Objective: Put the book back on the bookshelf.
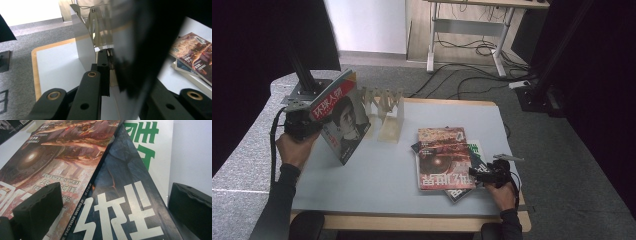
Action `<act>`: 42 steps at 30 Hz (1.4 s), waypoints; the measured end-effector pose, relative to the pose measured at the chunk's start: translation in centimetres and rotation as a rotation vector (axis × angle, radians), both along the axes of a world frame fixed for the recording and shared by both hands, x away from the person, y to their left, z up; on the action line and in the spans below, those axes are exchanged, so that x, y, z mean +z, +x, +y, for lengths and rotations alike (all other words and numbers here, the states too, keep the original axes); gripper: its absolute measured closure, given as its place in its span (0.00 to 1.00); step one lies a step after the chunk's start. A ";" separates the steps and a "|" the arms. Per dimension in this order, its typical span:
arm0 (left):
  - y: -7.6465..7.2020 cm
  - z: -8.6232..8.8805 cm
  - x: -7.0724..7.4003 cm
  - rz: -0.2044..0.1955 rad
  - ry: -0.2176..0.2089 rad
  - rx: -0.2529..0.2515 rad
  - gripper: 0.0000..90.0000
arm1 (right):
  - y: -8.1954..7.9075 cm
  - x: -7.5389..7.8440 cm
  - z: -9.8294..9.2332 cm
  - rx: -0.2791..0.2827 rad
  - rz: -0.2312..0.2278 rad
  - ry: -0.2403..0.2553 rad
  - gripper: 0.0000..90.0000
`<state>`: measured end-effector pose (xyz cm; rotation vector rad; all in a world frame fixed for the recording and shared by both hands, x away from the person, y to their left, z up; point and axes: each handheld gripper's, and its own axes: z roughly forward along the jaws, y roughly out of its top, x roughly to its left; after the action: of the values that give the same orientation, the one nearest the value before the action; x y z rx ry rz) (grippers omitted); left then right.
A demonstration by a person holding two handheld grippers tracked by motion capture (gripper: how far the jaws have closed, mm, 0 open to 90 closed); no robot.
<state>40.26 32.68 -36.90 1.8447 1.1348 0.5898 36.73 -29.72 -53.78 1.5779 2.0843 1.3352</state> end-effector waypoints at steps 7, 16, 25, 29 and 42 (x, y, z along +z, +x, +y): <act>-0.1 -0.3 0.2 0.015 -0.009 0.024 0.94 | 0.0 0.0 0.0 0.001 -0.001 0.001 0.00; 0.4 -0.7 0.5 -0.020 -0.041 0.085 0.97 | 0.0 0.0 0.0 0.002 -0.002 0.002 0.00; 2.2 -1.4 0.5 -0.035 -0.083 0.138 0.97 | 0.0 0.0 0.0 0.003 -0.003 0.003 0.00; 3.1 -2.0 0.6 -0.048 -0.091 0.157 0.97 | 0.0 0.0 0.0 0.003 -0.003 0.003 0.00; 4.6 -3.8 0.0 -0.081 -0.059 0.188 0.96 | 0.1 0.0 -0.1 0.007 -0.003 0.003 0.00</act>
<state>44.88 28.90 -36.90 1.6600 1.2664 0.7245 36.79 -29.78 -53.83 1.5701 2.0890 1.3430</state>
